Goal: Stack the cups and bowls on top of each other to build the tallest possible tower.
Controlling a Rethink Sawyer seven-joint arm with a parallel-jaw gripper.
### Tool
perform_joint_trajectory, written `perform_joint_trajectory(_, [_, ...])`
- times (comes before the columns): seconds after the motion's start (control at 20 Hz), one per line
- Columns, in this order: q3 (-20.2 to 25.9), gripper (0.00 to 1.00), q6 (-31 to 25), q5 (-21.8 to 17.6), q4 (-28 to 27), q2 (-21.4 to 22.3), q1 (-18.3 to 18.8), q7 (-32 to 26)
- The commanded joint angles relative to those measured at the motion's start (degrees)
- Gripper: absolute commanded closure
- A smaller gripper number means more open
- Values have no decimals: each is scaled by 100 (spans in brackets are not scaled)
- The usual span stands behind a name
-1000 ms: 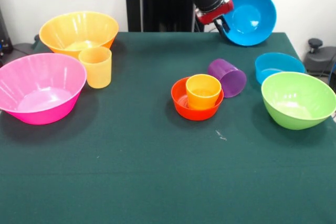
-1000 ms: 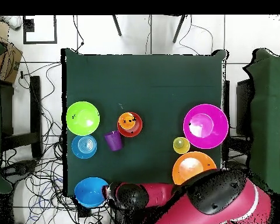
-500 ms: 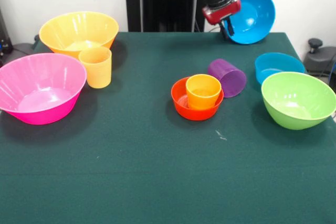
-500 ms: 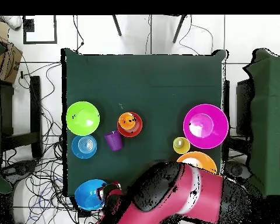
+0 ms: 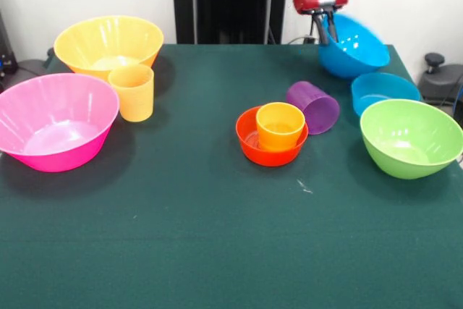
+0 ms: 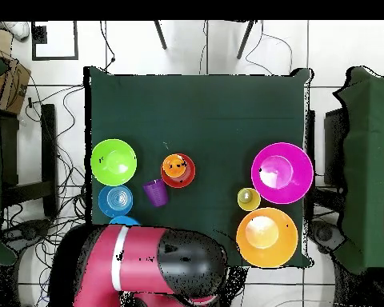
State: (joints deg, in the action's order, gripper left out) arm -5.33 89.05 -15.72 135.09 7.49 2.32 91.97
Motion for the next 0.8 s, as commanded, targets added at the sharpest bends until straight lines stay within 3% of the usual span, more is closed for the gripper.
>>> perform_joint_trajectory(0.05, [-420,0,803,995,-1182,-437,-223,166])
perform_joint_trajectory(0.25, [-499,0,743,1144,-1149,-412,-365,328])
perform_joint_trajectory(0.55, [-598,0,259,887,-1274,-343,-386,599])
perform_joint_trajectory(0.65, [-585,0,-169,794,-1276,-212,-411,606])
perform_joint_trajectory(0.8, [-612,0,-220,749,-1335,-223,-442,653])
